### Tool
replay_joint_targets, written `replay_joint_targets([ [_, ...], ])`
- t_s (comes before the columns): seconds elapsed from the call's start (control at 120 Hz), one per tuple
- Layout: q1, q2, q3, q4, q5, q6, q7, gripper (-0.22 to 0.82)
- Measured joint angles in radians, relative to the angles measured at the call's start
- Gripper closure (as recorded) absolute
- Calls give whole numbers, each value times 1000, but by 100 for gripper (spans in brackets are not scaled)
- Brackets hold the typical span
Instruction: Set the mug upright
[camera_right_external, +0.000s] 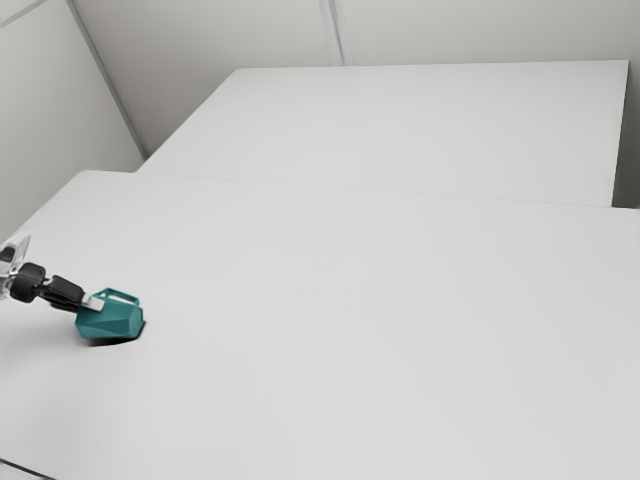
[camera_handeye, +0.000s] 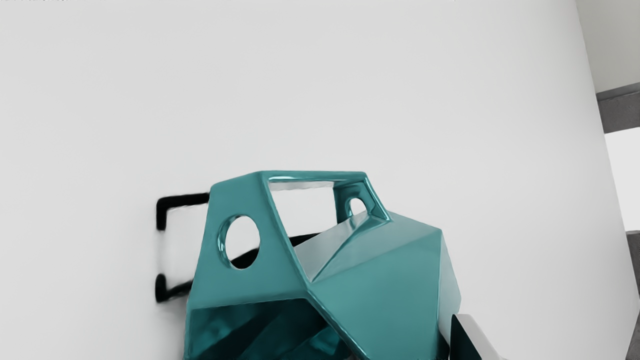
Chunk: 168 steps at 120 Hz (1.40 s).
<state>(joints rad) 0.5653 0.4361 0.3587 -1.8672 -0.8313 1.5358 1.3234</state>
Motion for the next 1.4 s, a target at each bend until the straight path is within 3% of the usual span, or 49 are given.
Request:
replay_joint_targets([
  [0.367,1,-24,-3,0,3,-29,4,74],
  [0.633,-1,-81,-34,-23,12,-46,8,77],
  [0.758,-36,-171,-79,-90,28,7,16,78],
  [0.9,-155,-265,-93,-162,85,134,21,79],
  [1.267,-193,-437,-435,-323,407,543,-48,79],
  [1.4,-239,-473,-512,-353,522,624,-103,79],
])
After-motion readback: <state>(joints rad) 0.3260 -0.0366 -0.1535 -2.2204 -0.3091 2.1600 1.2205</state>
